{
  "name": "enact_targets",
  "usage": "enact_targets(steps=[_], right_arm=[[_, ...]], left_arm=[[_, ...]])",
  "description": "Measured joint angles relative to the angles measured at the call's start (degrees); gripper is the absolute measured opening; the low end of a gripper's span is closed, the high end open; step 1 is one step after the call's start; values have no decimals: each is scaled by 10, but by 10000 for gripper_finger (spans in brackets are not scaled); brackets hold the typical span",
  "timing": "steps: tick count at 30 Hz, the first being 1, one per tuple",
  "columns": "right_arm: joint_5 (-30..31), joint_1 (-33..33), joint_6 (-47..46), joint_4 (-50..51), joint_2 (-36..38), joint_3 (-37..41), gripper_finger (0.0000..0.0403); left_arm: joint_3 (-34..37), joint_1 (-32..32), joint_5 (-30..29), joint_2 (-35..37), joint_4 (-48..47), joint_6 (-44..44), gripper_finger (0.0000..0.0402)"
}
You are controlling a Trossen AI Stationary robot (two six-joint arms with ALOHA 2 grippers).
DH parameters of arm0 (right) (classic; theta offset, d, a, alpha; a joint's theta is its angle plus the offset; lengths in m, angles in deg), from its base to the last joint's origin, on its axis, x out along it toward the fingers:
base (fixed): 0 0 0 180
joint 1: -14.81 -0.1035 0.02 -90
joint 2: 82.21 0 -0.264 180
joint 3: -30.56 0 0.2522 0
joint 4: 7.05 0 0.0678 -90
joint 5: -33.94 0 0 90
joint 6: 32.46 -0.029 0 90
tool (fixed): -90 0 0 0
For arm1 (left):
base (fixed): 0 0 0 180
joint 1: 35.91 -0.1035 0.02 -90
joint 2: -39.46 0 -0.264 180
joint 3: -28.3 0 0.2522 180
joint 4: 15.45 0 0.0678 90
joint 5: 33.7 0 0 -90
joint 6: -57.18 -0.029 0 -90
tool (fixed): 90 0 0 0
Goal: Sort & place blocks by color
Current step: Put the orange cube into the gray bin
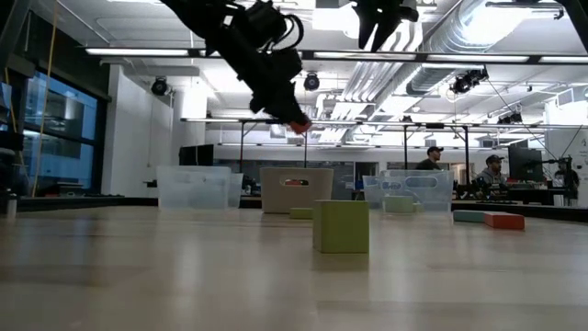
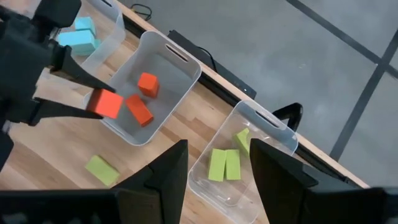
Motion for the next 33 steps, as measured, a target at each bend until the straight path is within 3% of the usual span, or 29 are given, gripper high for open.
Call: enact_targets(steps=[5,23,33], right_arm=[[0,0,-6,0,0,0,162],[0,0,-44,-3,0,0,162],[0,0,-61,-5,0,0,162]], left_arm=[[0,-4,-1,0,57,-39,81],[0,-51,68,-65,-4,-16,81],[0,-57,72,-98,-25,-11,81]])
